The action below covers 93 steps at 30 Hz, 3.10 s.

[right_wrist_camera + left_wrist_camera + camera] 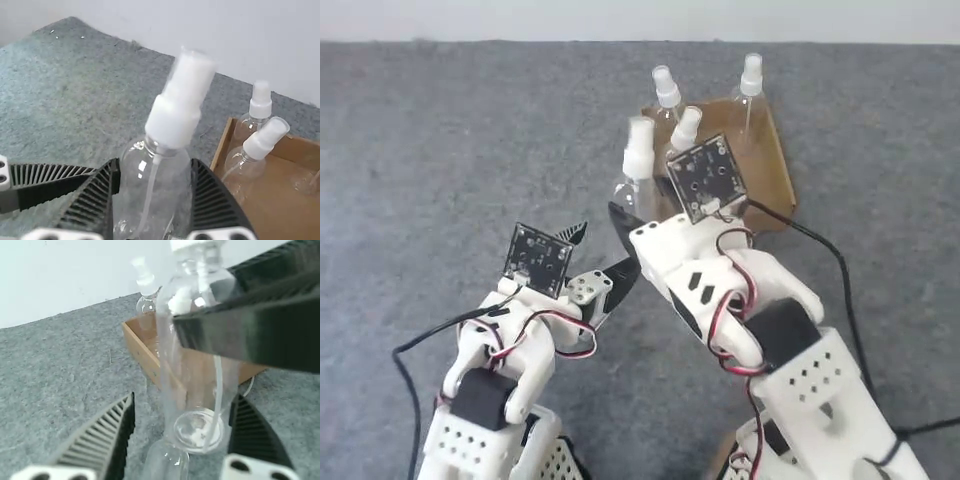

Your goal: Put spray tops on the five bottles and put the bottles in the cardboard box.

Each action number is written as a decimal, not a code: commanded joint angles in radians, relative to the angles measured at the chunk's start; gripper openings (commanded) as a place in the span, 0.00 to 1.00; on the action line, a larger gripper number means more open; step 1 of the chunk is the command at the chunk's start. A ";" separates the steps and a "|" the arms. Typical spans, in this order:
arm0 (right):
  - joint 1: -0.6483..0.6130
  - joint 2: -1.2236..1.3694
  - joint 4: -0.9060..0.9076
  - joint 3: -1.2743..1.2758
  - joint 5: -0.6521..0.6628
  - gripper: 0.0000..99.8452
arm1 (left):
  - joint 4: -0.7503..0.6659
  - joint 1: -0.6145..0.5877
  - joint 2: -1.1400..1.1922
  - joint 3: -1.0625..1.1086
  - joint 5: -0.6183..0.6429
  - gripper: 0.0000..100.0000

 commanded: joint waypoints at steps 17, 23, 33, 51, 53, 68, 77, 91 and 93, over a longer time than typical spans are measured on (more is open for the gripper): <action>0.507 0.150 -0.162 -0.135 0.213 0.01 | -0.026 -0.008 -0.018 -0.004 -0.011 0.22; 0.579 0.378 -0.374 -0.138 0.212 0.01 | -0.089 -0.121 -0.023 0.025 -0.003 0.08; 0.579 0.690 -0.680 -0.140 0.209 0.01 | -0.143 -0.133 -0.017 0.061 -0.003 0.01; 0.578 0.954 -0.924 -0.143 0.210 0.01 | -0.140 -0.133 -0.021 0.061 -0.003 0.01; 0.578 0.960 -0.926 -0.143 0.210 0.01 | -0.140 -0.133 -0.023 0.061 -0.003 0.01; 0.576 0.961 -0.915 -0.143 0.213 0.01 | -0.138 -0.140 -0.023 0.061 -0.003 0.01; 0.556 0.961 -0.914 -0.138 0.213 0.01 | -0.138 -0.140 -0.023 0.061 -0.003 0.01; 0.553 0.961 -0.914 -0.137 0.304 0.01 | -0.138 -0.140 -0.023 0.061 -0.003 0.01; 0.553 0.961 -0.914 -0.137 0.304 0.01 | -0.138 -0.140 -0.023 0.061 -0.003 0.01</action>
